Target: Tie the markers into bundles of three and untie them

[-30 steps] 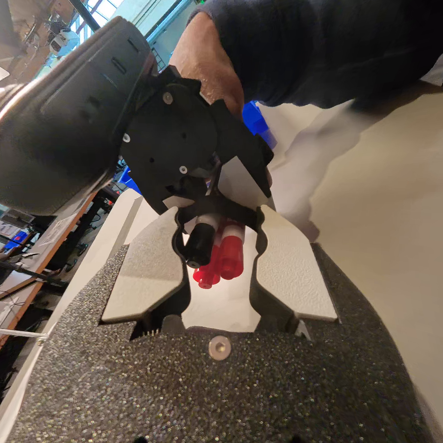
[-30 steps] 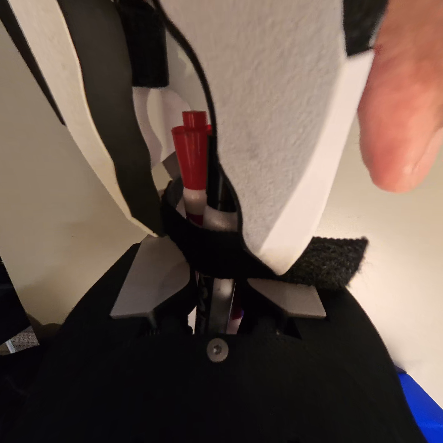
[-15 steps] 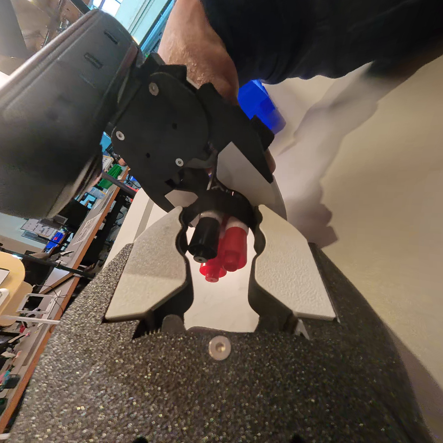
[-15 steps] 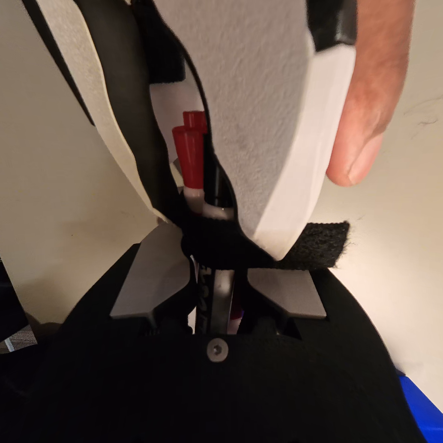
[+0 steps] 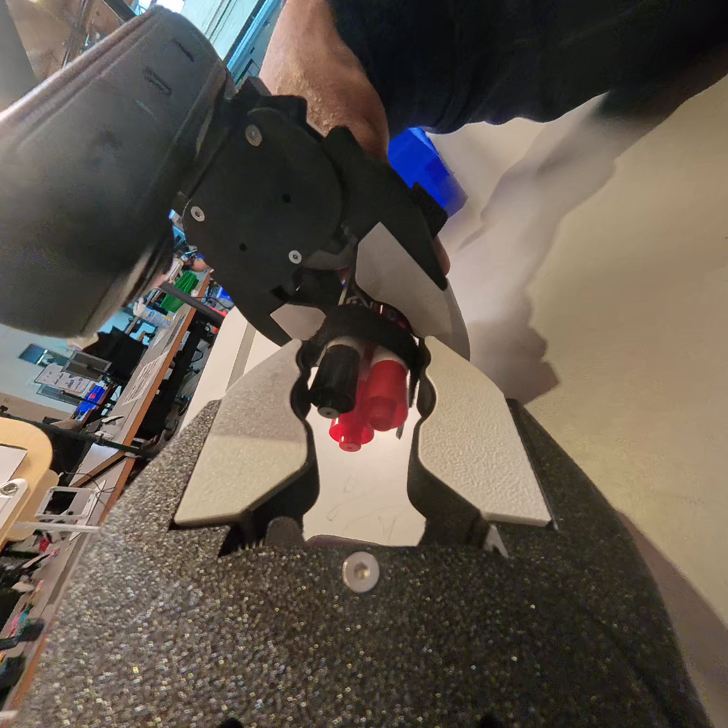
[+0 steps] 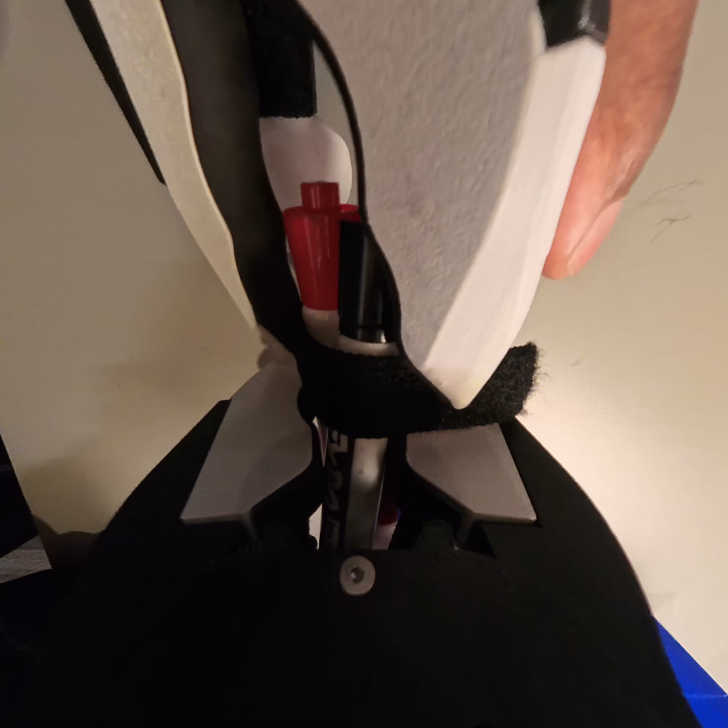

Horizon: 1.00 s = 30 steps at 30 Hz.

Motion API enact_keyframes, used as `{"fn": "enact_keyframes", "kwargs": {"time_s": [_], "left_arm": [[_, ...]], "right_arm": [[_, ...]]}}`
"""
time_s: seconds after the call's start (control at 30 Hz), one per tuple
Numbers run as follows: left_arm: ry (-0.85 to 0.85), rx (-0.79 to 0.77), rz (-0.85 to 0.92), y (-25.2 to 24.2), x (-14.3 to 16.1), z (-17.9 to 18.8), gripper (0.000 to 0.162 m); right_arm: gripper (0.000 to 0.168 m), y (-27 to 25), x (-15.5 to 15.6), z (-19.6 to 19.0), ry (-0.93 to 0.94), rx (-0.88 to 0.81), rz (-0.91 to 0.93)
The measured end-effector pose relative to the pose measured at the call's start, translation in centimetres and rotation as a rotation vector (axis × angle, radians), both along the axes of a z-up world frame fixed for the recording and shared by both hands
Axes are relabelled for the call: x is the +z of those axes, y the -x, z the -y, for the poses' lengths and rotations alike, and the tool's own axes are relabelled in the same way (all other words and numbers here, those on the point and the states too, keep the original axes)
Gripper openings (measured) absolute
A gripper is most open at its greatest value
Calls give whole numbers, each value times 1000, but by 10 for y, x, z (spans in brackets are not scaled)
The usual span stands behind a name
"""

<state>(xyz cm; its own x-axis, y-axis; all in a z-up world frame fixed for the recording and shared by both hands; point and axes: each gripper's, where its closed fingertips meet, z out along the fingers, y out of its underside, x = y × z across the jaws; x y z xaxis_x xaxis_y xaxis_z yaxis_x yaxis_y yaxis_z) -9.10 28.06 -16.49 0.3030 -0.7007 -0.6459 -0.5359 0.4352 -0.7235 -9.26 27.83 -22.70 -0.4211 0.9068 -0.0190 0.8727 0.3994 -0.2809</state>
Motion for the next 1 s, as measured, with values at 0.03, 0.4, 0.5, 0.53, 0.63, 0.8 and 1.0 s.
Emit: {"fn": "enact_keyframes", "kwargs": {"time_s": [0.03,0.4,0.5,0.53,0.63,0.8,1.0], "left_arm": [[8,-11,7,0,1,1,52],[41,-110,79,1,4,14,53],[8,-90,90,0,5,11,55],[-8,-81,91,0,6,10,56],[-49,-70,89,-1,7,10,57],[-60,-61,96,0,8,9,60],[-39,-48,110,1,9,8,69]], "right_arm": [[40,0,1,1,0,5,-3],[40,2,8,13,18,61,-32],[40,3,9,13,15,64,-37],[40,3,9,13,16,65,-39],[40,2,9,13,12,69,-39],[40,3,9,12,12,64,-39],[40,3,9,11,12,63,-42]]}}
